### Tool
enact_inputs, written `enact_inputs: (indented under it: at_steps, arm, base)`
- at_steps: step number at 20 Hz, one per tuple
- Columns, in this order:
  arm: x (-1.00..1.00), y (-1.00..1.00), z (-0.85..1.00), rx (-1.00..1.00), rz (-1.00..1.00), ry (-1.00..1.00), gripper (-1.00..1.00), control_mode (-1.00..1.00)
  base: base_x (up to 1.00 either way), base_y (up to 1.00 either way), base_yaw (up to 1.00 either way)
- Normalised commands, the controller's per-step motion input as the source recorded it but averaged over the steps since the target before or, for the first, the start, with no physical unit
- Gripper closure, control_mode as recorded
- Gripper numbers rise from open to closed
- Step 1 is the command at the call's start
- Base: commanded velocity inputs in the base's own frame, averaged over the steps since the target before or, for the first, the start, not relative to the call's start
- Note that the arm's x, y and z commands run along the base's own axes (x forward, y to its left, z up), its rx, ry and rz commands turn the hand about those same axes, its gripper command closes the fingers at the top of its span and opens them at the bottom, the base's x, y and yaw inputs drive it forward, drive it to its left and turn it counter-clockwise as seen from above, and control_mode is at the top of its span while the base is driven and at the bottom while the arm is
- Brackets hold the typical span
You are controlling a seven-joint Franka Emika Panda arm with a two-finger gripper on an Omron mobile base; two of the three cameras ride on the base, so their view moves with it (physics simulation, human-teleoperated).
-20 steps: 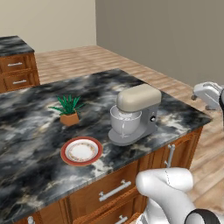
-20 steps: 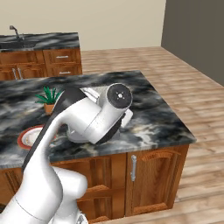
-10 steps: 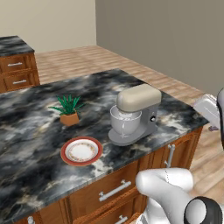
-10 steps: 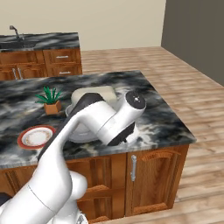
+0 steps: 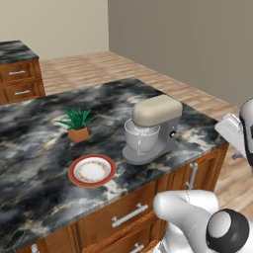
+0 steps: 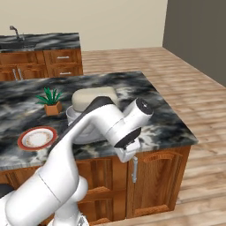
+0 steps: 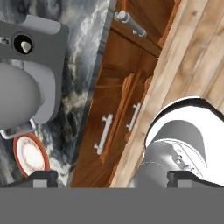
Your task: Add butter and sugar cubes to the stand mixer bowl and then turn on the stand mixer to begin making frosting.
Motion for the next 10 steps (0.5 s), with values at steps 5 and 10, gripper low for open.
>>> enact_inputs:
  at_steps: [5, 10]
  arm:
    - [-0.09, 0.0, 0.17, 0.18, -0.08, -0.13, -1.0, -1.0]
    - [-0.05, 0.0, 0.22, 0.09, 0.0, 0.06, -1.0, -1.0]
  base:
    - [0.0, 0.0, 0.0]
    - [0.0, 0.0, 0.0]
